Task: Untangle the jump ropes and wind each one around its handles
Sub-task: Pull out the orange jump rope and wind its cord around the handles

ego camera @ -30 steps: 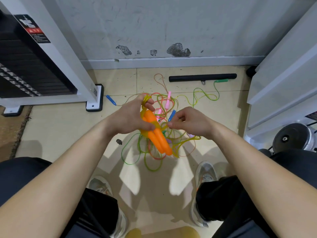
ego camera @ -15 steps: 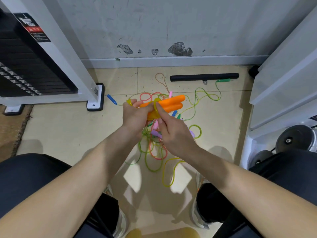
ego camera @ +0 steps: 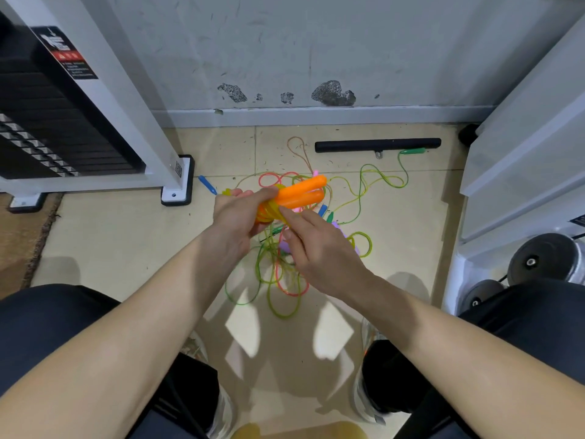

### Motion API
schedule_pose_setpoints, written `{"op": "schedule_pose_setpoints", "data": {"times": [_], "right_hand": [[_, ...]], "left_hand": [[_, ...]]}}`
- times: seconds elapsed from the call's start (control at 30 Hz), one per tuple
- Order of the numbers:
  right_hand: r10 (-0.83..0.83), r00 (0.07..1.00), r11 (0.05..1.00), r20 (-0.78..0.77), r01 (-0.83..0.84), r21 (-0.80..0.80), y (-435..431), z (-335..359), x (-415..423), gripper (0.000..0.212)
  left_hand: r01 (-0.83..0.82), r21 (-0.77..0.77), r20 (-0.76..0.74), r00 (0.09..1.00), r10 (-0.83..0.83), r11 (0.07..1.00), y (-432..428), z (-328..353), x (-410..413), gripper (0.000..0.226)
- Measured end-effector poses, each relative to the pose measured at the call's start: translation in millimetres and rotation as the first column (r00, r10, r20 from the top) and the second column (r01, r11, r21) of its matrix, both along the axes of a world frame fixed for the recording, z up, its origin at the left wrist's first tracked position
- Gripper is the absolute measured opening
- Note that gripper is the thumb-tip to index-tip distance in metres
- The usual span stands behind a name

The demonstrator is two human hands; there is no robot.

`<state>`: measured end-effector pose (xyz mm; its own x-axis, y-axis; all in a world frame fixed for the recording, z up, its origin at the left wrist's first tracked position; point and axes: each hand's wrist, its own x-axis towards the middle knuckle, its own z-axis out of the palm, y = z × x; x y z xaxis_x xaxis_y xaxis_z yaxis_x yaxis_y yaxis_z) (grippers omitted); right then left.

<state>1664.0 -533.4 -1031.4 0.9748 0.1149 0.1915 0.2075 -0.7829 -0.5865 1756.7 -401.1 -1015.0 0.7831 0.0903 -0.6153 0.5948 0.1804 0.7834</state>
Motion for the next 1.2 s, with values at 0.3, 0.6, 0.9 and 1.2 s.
{"op": "schedule_pose_setpoints", "data": {"times": [0.3, 0.6, 0.9, 1.2], "right_hand": [[0.035, 0.845, 0.951, -0.533, 0.136, 0.277, -53, 1, 19, 0.052], [0.058, 0.741, 0.9, -0.669, 0.251, 0.357, -59, 19, 26, 0.017], [0.09, 0.64, 0.541, -0.763, 0.612, 0.577, -31, 33, 19, 0.026], [-0.318, 0.864, 0.721, -0.391, 0.488, 0.491, 12, 15, 2, 0.026]], "left_hand": [[0.406, -0.137, 0.1, 0.913, -0.395, 0.904, 21, 26, 7, 0.022], [0.643, 0.613, 0.144, 0.48, -0.865, 0.459, 19, 19, -1, 0.078], [0.209, 0.899, 0.227, 0.529, -0.818, 0.385, -3, 1, -19, 0.076], [-0.009, 0.633, 0.457, 0.812, -0.364, 0.774, -25, -4, -24, 0.072]]}}
